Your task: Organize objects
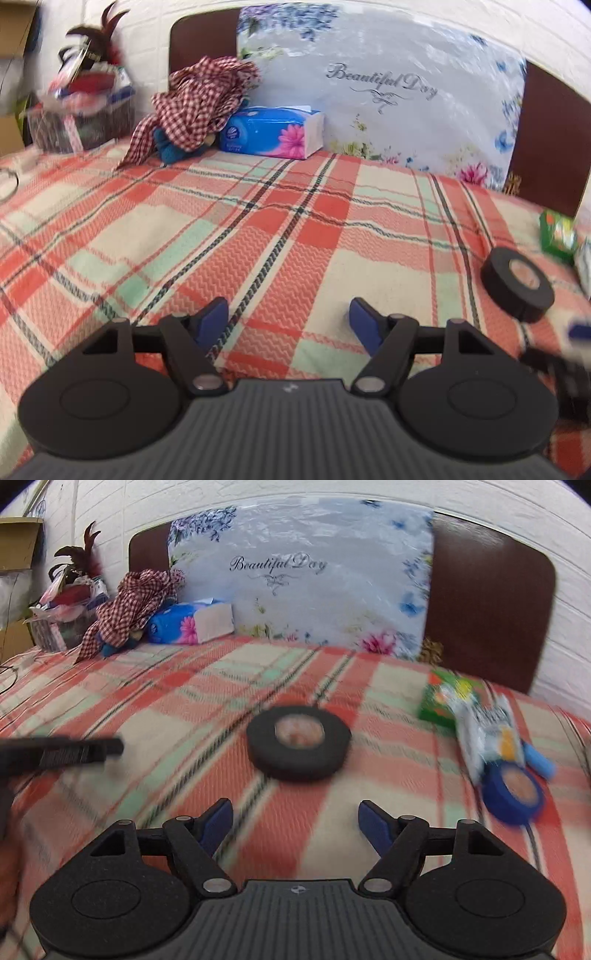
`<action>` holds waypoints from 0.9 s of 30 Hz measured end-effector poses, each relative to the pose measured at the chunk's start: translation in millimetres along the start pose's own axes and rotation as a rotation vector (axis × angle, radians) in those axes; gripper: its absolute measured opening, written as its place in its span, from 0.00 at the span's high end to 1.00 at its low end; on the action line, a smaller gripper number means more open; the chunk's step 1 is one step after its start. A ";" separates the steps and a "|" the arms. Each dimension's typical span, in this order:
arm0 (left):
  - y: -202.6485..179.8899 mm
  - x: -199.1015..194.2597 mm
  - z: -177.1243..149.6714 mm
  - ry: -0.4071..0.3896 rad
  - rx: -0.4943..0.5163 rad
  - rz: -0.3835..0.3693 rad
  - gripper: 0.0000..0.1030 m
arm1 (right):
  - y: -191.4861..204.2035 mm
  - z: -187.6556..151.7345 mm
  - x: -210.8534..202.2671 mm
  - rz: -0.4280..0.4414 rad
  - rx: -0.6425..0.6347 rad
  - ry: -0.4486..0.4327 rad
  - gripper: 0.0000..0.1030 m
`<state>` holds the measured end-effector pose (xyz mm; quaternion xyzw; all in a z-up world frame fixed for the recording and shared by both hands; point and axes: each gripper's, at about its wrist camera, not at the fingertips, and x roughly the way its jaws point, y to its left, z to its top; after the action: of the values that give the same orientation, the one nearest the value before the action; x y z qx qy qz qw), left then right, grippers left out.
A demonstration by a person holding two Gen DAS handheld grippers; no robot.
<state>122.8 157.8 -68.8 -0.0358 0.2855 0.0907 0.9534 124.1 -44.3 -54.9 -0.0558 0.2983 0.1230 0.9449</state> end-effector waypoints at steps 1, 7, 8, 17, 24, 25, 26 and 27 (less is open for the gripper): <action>-4.7 0.7 -0.2 -0.002 0.021 0.007 0.28 | -0.1 10.1 12.6 -0.003 -0.003 -0.001 0.29; -7.5 -0.1 -2.0 0.001 0.024 0.007 0.27 | -7.8 27.0 41.5 0.012 0.029 0.013 0.26; -5.5 0.6 -3.3 0.002 0.024 0.008 0.27 | -8.0 22.5 35.7 0.017 0.021 0.011 0.26; -7.3 0.7 -2.0 0.003 0.043 0.012 0.26 | -76.9 -78.6 -94.7 -0.098 0.028 0.025 0.26; -60.5 -27.8 3.3 0.078 0.119 -0.102 0.31 | -139.6 -135.2 -169.7 -0.155 0.211 -0.015 0.19; -81.4 -41.0 1.8 0.089 0.138 -0.192 0.32 | -138.3 -139.6 -172.0 -0.160 0.193 -0.016 0.20; -106.1 -56.3 -1.1 0.094 0.175 -0.261 0.33 | -134.9 -142.5 -173.2 -0.169 0.163 -0.020 0.20; -130.6 -71.7 -3.9 0.099 0.218 -0.324 0.33 | -132.2 -142.5 -173.6 -0.177 0.143 -0.021 0.22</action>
<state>87.2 18.2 -30.4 0.0177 0.3307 -0.0973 0.9385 -56.6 -231.7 -66.6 -0.0130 0.2901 0.0181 0.9567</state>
